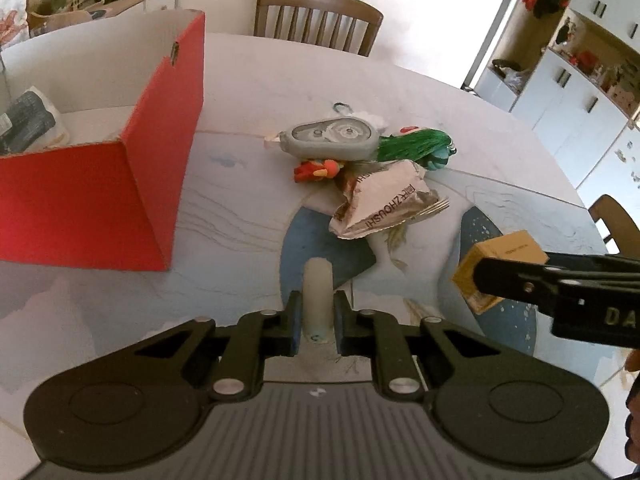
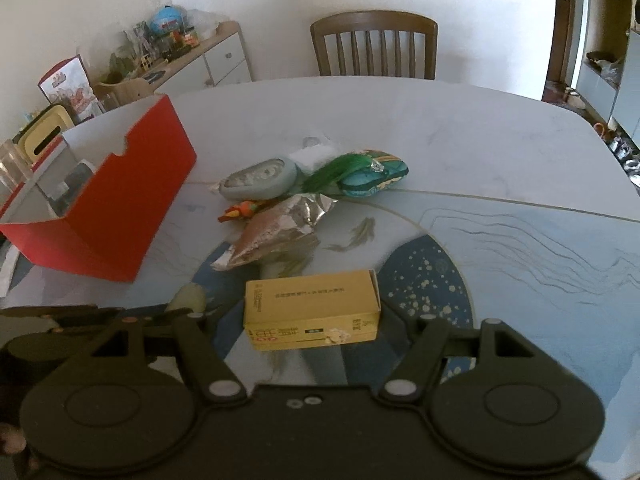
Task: Organize objects
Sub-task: 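Grasp the cream foam cylinder with the left tool while the right grasps the yellow box, then carry the cylinder and yellow box over the red box and lower them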
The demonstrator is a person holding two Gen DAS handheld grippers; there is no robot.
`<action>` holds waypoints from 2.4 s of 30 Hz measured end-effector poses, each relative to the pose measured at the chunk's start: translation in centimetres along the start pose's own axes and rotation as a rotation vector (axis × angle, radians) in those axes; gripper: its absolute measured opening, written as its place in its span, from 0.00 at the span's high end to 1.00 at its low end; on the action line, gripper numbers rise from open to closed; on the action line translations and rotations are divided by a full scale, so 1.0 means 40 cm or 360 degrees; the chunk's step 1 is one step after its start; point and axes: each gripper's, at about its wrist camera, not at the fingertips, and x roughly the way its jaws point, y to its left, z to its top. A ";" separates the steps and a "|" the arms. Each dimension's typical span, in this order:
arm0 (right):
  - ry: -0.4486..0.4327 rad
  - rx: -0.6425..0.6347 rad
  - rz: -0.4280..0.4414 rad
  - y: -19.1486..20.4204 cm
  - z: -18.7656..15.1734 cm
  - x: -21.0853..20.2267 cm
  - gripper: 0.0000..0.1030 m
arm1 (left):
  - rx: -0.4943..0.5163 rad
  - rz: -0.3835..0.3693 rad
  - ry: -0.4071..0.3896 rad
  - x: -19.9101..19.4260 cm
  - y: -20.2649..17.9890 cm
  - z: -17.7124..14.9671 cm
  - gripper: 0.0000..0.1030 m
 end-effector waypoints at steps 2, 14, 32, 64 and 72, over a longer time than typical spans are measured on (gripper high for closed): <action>0.0001 0.0022 -0.0011 0.009 -0.004 -0.015 0.32 | 0.0005 -0.0025 -0.0008 -0.015 0.015 0.004 0.85; -0.0094 0.0025 -0.0012 0.139 0.018 -0.110 0.32 | 0.0057 -0.0137 -0.0134 -0.161 0.112 0.061 0.85; -0.0233 -0.0120 0.0122 0.406 0.158 -0.105 0.32 | -0.0049 -0.0035 -0.0391 -0.301 0.390 0.225 0.85; 0.0125 -0.0561 0.0088 0.687 0.255 0.290 0.32 | -0.0002 0.0071 0.0048 0.048 0.550 0.423 0.85; 0.0159 -0.0625 0.0054 0.693 0.245 0.307 0.32 | 0.0079 0.0037 0.0287 0.103 0.531 0.426 0.85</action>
